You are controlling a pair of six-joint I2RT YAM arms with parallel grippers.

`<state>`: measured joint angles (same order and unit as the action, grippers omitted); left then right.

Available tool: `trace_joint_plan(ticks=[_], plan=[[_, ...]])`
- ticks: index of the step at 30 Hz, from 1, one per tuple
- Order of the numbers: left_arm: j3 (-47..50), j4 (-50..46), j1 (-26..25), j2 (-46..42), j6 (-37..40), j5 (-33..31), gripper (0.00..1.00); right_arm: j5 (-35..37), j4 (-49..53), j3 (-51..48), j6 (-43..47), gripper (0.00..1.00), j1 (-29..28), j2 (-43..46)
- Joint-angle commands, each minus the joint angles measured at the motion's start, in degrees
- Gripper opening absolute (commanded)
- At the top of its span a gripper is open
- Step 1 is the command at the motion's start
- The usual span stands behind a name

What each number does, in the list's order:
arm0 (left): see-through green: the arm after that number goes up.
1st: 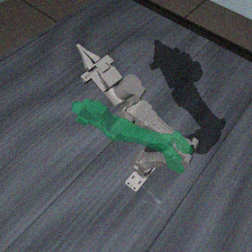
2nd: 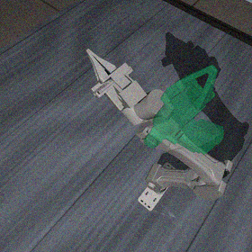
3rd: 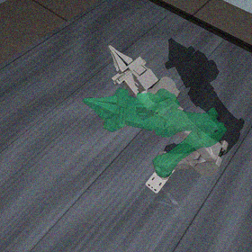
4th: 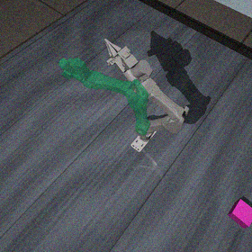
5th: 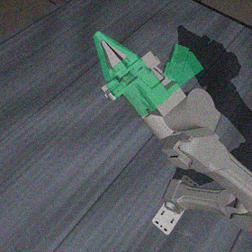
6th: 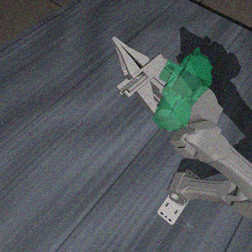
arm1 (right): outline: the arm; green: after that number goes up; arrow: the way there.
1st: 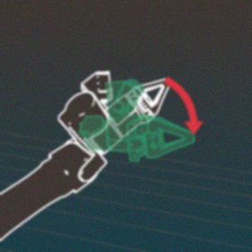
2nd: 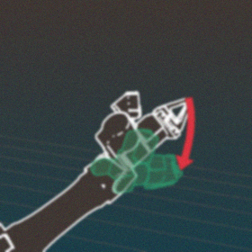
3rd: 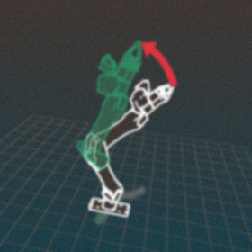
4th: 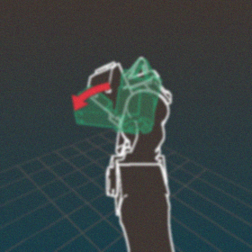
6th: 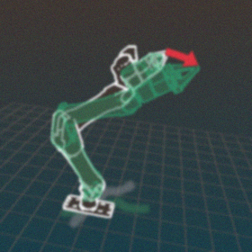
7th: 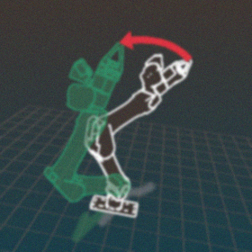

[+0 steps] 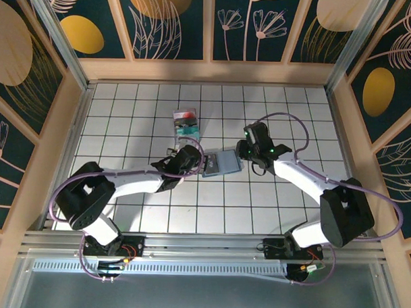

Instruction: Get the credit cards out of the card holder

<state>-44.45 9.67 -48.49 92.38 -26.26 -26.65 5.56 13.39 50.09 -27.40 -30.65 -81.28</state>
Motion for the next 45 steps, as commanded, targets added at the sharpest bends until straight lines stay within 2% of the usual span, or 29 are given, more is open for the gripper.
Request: trace_joint_plan(ticks=[1, 5, 12, 24, 45], plan=[[-2.3, 0.1, 0.0, 3.0, -1.5, 1.3, 0.99, -9.7, -2.3, 1.1, -0.5, 0.34, 0.7, -0.9], [-4.9, -1.5, 0.0, 5.5, -1.7, 1.6, 0.99, -15.6, -4.7, 1.4, -1.8, 0.31, 0.7, -3.4], [-5.3, -4.6, 0.2, 7.6, -3.2, -0.2, 0.99, -19.3, -7.4, 0.9, -2.8, 0.25, 0.1, -7.0], [-3.8, -5.6, 1.9, 8.4, -3.9, 1.5, 0.99, -20.6, -8.4, 4.6, -3.0, 0.21, -3.5, -14.5], [-3.7, -7.4, 2.0, 10.9, -2.8, 1.5, 0.99, -21.9, -8.9, 5.5, -4.2, 0.22, -3.8, -20.9]])
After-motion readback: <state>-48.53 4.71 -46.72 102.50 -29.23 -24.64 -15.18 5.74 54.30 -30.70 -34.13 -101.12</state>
